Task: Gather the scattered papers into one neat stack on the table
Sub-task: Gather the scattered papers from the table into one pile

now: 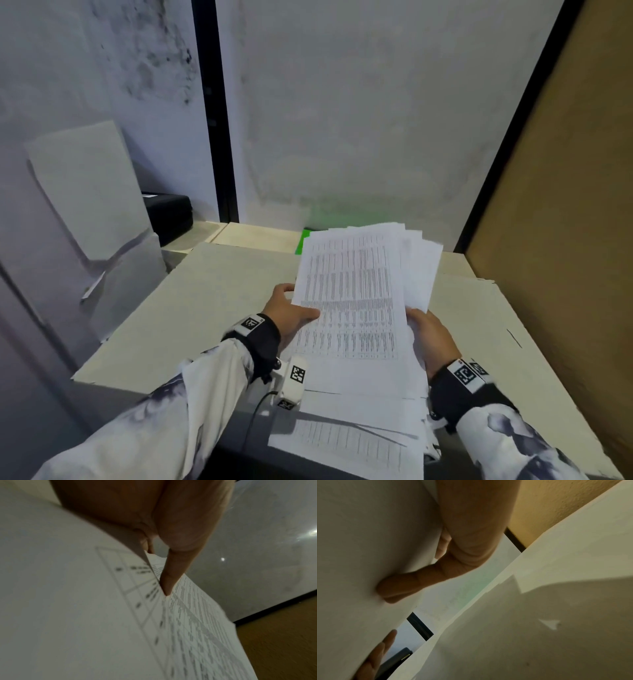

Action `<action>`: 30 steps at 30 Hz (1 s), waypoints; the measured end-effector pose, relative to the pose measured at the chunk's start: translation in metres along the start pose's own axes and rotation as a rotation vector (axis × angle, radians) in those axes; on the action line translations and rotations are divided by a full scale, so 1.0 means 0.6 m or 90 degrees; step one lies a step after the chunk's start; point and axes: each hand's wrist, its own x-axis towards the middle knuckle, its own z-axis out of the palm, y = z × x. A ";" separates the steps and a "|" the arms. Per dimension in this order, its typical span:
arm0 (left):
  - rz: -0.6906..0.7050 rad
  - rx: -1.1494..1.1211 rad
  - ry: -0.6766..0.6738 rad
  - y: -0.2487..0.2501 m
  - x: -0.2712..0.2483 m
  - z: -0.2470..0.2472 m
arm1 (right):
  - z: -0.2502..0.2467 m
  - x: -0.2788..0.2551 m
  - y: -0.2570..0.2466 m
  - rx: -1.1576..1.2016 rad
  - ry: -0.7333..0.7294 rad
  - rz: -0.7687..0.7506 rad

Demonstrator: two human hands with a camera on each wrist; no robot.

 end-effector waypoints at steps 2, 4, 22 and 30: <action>0.023 -0.014 -0.029 0.009 -0.002 0.004 | 0.000 0.002 0.000 0.011 -0.021 -0.016; 0.069 0.017 -0.074 0.026 -0.013 0.009 | 0.005 0.005 -0.004 0.064 -0.063 -0.028; 0.442 0.131 0.049 0.110 -0.046 -0.009 | 0.050 -0.002 -0.079 -0.105 0.024 -0.283; 0.328 0.077 0.065 0.020 -0.049 -0.021 | 0.038 -0.017 -0.013 -0.066 0.044 -0.190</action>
